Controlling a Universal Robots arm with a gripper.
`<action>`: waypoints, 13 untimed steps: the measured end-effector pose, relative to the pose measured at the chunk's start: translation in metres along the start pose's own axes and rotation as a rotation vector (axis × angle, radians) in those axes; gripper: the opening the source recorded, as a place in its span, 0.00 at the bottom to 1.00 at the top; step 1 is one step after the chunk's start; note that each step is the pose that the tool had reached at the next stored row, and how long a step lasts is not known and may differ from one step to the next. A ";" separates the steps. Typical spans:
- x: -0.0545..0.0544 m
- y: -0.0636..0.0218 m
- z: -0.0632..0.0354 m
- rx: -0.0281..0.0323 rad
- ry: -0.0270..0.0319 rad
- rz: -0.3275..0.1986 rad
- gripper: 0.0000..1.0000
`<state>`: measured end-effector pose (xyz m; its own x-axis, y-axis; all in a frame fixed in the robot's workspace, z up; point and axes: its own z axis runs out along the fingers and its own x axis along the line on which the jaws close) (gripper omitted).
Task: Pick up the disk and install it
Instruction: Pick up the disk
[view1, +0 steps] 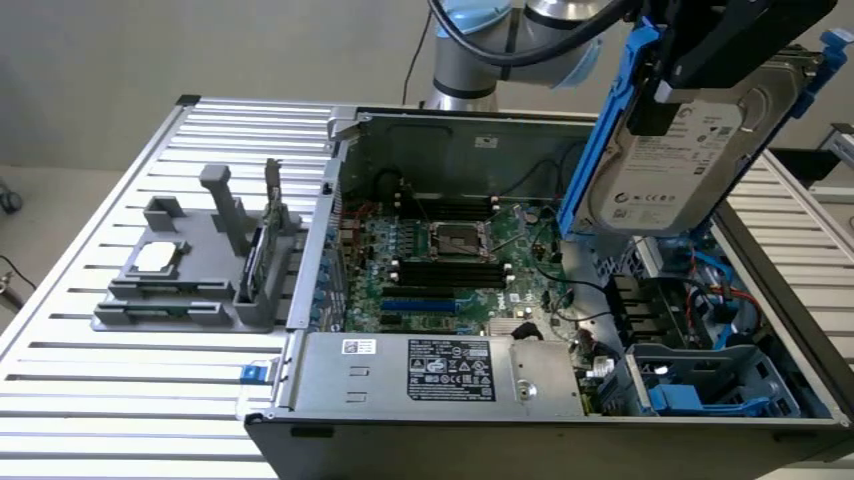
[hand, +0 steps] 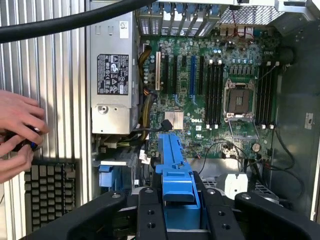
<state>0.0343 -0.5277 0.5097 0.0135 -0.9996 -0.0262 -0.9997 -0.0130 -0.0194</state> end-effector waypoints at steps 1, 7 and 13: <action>0.003 -0.0012 0.0000 0.0000 -0.0001 0.000 0.33; 0.018 -0.0082 -0.0003 0.0000 -0.0001 0.000 0.33; 0.034 -0.0153 -0.0006 0.0000 0.0000 0.000 0.33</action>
<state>0.0501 -0.5612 0.5097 0.0135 -0.9996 -0.0262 -0.9997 -0.0130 -0.0194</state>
